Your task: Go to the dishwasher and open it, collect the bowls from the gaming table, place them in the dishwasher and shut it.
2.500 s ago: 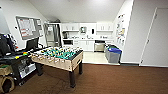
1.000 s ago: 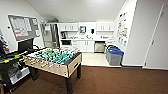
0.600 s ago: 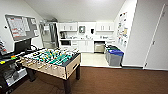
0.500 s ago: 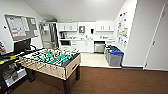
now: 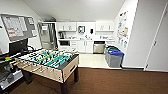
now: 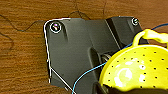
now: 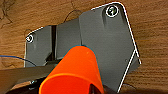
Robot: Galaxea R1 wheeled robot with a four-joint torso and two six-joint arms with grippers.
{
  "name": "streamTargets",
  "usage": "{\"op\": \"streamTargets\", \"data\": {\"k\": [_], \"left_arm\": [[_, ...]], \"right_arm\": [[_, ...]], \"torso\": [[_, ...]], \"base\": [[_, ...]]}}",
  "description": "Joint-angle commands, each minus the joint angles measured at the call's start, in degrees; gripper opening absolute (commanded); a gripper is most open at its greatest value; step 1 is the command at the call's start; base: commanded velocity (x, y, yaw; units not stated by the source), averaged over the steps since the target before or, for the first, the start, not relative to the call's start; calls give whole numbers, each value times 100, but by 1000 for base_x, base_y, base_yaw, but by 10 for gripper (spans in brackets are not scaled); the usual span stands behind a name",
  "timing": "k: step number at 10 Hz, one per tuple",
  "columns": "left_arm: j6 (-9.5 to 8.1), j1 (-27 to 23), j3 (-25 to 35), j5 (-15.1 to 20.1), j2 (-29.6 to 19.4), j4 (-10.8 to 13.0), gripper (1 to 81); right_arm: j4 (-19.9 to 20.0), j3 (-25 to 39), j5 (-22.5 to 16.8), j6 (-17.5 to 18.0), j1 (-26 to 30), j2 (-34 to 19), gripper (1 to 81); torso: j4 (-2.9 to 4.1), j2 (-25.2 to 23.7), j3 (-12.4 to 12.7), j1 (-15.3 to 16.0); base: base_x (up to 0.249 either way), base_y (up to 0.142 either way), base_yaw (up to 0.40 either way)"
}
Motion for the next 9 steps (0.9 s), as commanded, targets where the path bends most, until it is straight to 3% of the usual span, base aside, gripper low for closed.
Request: {"op": "streamTargets", "data": {"k": [1,9], "left_arm": [[52,-268,18,165,-119,67,10],[52,-268,18,165,-101,84,10]], "right_arm": [[-27,-19,-209,-3,280,-29,10],[-27,-19,-209,-3,280,-29,10]], "torso": [[0,0,0,0],[0,0,0,0]], "base": [[142,0,0],[142,0,0]]}}
